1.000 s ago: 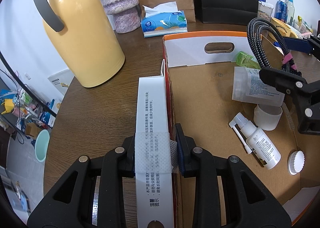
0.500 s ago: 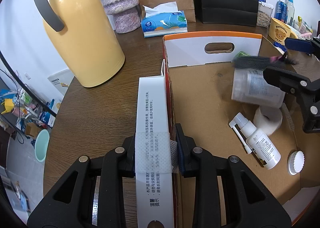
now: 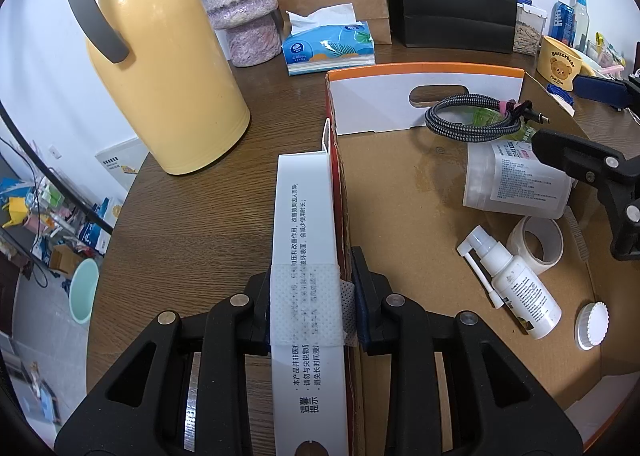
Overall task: Organize rigid objects
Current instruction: 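Move the right tool back to the white plastic lid on the table, then grasp the white plastic lid with the right tool, then carry the white lid into the orange box and open the right tool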
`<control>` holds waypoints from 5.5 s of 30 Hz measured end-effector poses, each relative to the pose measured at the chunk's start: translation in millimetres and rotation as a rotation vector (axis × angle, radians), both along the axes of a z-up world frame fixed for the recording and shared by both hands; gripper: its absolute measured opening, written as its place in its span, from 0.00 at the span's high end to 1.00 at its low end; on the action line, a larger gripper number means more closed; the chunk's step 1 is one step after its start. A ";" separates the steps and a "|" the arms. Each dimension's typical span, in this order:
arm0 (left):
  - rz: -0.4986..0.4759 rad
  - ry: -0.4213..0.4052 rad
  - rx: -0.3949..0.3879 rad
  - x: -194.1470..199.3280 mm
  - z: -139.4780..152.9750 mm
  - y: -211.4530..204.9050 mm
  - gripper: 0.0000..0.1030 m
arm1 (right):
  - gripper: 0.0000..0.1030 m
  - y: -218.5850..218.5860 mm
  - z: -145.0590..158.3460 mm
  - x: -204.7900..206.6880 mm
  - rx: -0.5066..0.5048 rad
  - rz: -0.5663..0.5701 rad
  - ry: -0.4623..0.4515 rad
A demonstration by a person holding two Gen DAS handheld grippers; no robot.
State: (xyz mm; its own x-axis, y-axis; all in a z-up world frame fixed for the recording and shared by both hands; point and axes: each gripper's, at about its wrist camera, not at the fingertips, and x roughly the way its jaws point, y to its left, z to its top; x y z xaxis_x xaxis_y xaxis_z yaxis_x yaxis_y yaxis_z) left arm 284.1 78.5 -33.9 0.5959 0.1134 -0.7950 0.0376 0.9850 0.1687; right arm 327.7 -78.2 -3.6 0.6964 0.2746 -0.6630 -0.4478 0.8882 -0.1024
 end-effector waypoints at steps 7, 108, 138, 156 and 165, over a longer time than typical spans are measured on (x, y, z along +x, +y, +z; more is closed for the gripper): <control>0.000 0.000 -0.001 -0.1 -0.1 0.1 0.76 | 0.00 -18.0 6.6 -2.9 0.019 -0.042 -0.022; 0.000 -0.002 -0.002 -1.0 -0.5 0.7 0.76 | 0.56 -94.7 0.7 -16.5 0.126 -0.181 -0.076; 0.002 0.007 -0.005 1.3 -0.9 0.0 0.76 | 0.15 -28.5 0.4 -3.7 0.064 -0.015 -0.016; 0.003 0.007 -0.005 0.1 -1.5 0.5 0.76 | 0.15 -31.3 2.3 -3.5 0.066 -0.027 -0.020; 0.003 0.007 -0.005 0.2 -1.5 0.5 0.76 | 0.15 -58.7 4.1 3.6 0.083 -0.115 -0.025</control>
